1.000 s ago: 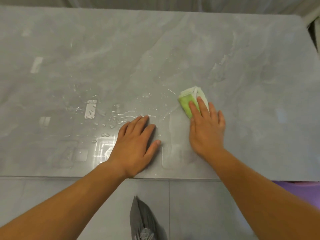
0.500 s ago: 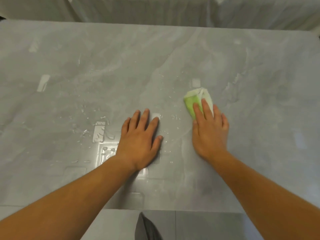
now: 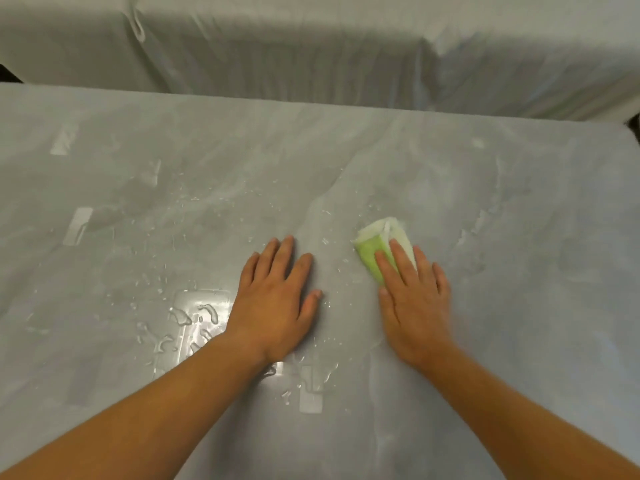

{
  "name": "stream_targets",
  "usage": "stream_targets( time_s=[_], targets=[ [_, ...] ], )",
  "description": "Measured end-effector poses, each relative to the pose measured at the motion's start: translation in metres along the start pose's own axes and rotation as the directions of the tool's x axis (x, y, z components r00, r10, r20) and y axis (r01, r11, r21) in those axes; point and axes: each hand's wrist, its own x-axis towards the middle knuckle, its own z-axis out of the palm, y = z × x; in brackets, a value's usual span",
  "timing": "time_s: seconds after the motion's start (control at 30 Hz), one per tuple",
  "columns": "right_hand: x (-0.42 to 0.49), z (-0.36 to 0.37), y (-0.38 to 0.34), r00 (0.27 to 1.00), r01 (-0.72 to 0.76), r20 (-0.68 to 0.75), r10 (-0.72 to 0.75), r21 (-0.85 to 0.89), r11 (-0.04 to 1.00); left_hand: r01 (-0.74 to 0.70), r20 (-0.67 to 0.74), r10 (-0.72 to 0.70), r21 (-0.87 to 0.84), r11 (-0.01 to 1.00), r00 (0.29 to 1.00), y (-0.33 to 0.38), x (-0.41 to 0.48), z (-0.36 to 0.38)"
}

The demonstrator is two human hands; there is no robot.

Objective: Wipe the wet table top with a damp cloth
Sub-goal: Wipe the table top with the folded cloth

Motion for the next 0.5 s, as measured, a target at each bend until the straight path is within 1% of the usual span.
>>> stream_targets(
  time_s=[0.07,0.1,0.13,0.2,0.27,0.33,0.37,0.4,0.47,0.5],
  targets=[
    [-0.010,0.000,0.013,0.990,0.131,0.051,-0.132,0.023,0.991,0.006,0.010,-0.006,-0.005,1.000,1.000,-0.001,0.018,-0.002],
    [0.000,-0.002,0.022,0.988,0.143,0.058,-0.145,0.037,0.989,0.006,0.012,-0.006,-0.005,1.000,1.000,-0.002,0.028,-0.004],
    [0.018,-0.003,0.031,0.991,0.119,0.051,-0.121,0.032,0.992,0.008,0.012,-0.008,-0.005,1.000,1.000,-0.002,0.039,-0.005],
    [0.067,-0.008,0.036,1.000,0.010,0.015,-0.011,0.019,1.000,0.025,0.002,-0.025,-0.004,1.000,1.000,-0.002,0.063,-0.010],
    [0.123,-0.010,0.031,0.995,-0.095,0.014,0.094,0.032,0.995,0.044,0.004,-0.044,0.012,0.999,0.999,-0.002,0.089,-0.012],
    [0.155,-0.012,0.019,0.989,-0.146,0.017,0.145,0.051,0.988,0.070,0.007,-0.070,0.017,0.997,0.998,-0.004,0.112,-0.015],
    [0.158,-0.012,0.013,0.991,-0.132,0.010,0.132,0.044,0.990,0.089,0.006,-0.089,0.015,0.996,0.996,-0.006,0.124,-0.017],
    [0.153,-0.014,0.009,0.996,-0.087,0.008,0.086,0.030,0.996,0.108,0.006,-0.108,0.019,0.994,0.994,-0.008,0.135,-0.019],
    [0.129,-0.016,0.009,0.996,0.079,0.042,-0.079,0.000,0.997,0.140,0.000,-0.141,0.057,0.988,0.990,-0.012,0.151,-0.022],
    [0.120,-0.017,0.016,0.986,0.154,0.070,-0.154,0.017,0.988,0.156,-0.005,-0.156,0.077,0.985,0.988,-0.014,0.155,-0.022]
  ],
)
